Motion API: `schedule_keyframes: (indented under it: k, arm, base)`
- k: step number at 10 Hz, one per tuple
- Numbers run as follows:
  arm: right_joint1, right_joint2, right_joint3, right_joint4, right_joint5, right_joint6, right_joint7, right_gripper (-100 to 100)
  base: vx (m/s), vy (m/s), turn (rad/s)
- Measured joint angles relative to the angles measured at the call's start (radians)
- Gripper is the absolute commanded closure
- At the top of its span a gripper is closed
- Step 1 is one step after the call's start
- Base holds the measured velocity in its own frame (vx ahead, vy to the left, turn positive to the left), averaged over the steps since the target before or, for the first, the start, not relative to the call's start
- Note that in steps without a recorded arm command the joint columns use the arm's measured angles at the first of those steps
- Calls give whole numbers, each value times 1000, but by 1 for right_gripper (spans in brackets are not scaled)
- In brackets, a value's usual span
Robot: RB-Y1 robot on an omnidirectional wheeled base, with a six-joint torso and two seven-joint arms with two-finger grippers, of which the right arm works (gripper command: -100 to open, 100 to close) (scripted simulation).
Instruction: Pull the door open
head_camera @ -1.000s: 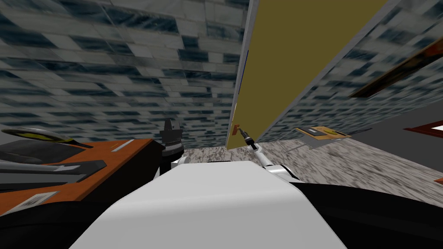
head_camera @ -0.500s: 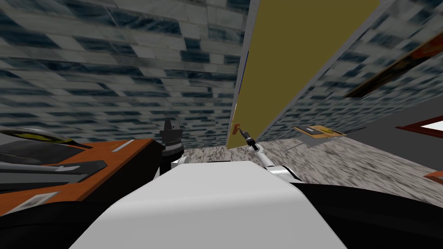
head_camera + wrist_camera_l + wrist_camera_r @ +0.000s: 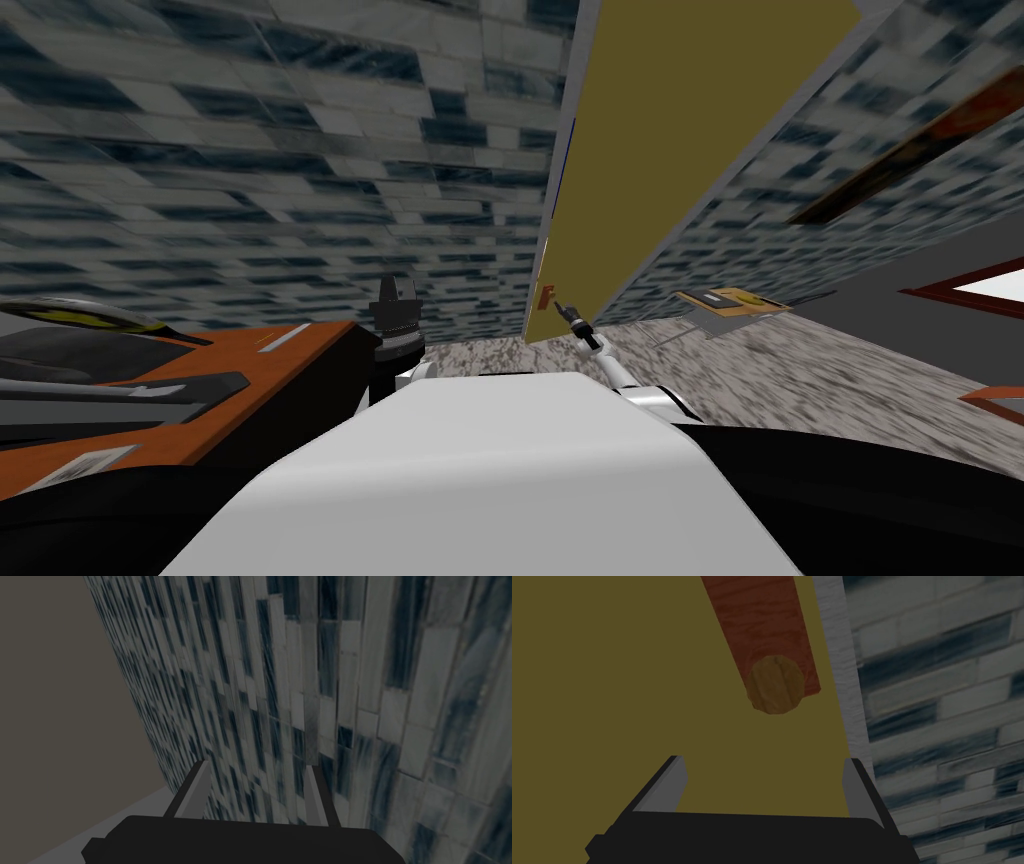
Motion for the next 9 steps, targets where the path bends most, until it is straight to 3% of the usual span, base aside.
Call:
schedule_keyframes:
  k: [7, 9]
  arm:
    - [30, -33, -24, -1, 76, -18, 173, -100]
    - [30, -31, -26, 0, 77, -16, 179, -100]
  base:
    - [-33, 36, -25]
    - [131, 23, 37]
